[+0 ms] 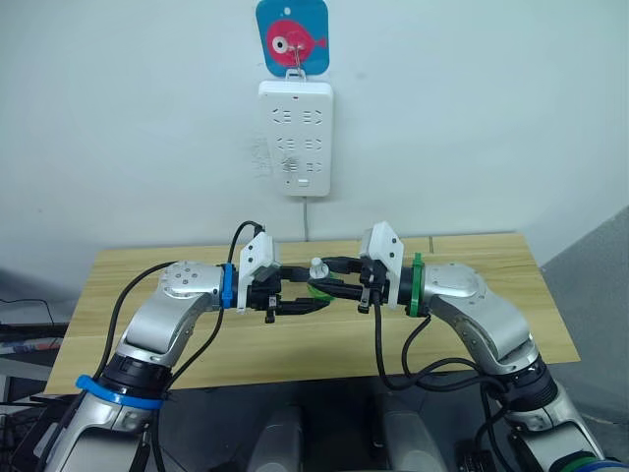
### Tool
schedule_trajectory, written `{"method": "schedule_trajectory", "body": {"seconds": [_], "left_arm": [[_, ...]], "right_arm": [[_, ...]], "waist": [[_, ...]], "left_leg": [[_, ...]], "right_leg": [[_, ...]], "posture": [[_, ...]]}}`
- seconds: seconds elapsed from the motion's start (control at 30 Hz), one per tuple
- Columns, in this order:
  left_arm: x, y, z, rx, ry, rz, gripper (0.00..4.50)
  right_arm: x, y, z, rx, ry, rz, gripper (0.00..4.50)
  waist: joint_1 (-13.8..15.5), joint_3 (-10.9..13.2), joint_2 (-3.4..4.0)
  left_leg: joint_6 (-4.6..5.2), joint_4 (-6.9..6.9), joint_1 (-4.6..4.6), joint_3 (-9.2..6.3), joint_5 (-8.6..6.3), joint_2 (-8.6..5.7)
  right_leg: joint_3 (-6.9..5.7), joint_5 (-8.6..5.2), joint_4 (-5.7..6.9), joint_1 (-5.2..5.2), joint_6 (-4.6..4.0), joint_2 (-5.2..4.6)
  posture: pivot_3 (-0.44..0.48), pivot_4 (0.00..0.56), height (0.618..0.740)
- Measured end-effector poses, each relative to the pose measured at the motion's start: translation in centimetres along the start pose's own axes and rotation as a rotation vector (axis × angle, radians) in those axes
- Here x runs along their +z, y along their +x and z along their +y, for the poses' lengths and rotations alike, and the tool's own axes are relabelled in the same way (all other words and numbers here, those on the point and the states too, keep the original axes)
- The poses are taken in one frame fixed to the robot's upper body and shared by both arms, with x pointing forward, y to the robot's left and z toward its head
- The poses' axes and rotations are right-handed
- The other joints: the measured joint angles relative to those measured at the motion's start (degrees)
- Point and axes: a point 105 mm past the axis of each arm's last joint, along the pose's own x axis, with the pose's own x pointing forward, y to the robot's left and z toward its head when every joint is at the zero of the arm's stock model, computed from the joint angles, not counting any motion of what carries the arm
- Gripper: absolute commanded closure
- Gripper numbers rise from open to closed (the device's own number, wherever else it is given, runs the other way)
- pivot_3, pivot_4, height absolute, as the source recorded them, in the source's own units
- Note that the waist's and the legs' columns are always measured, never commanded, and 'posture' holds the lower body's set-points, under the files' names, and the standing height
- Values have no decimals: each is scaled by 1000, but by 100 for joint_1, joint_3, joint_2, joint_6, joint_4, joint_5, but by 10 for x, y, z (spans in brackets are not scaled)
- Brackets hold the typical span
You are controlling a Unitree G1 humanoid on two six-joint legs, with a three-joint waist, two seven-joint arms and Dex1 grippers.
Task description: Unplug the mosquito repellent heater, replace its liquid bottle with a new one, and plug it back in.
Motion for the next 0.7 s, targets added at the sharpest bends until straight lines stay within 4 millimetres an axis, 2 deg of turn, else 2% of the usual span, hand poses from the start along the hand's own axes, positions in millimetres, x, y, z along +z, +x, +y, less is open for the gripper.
{"method": "schedule_trajectory", "body": {"seconds": [0.17,0.27,0.33,0.5,0.57,0.67,0.7], "left_arm": [[6,-1,-14,-110,106,-19,2341],[9,-1,-23,-222,157,3,2341],[10,-3,-26,-263,172,17,2341],[6,-4,-28,-285,154,34,2341],[4,-5,-24,-256,138,35,2341],[-1,-7,-14,-184,97,37,2341],[-1,-8,-11,-162,91,34,2341]], "right_arm": [[10,-2,9,248,-68,30,3428],[10,-2,12,495,-97,42,3428],[11,0,12,579,-108,32,3428],[14,2,12,612,-138,5,1749],[14,-4,5,575,-167,18,1049],[2,-19,-9,479,-169,72,48],[-1,-22,-11,450,-163,84,13]], "waist": [[17,0,0],[27,-1,0],[32,-2,0],[49,-2,0],[68,-2,0],[135,-2,0],[146,-2,0]], "left_leg": [[1,1,1,-4,0,2],[2,5,2,1,1,0],[2,5,2,-2,1,0],[-1,6,-1,-7,2,0],[-2,8,1,-6,3,-1],[-3,10,0,-6,3,-2],[-3,10,0,-7,3,-2]], "right_leg": [[-9,0,1,4,0,0],[-10,0,-1,6,0,8],[-13,0,2,5,0,7],[-15,1,5,1,-1,0],[-14,1,4,4,-1,-2],[-15,1,6,5,-1,-2],[-15,1,5,4,-1,-2]], "posture": [[-27,214,740],[-9,210,740],[-2,211,740],[-16,219,740],[-22,220,740],[-29,222,740],[-32,223,740]]}}
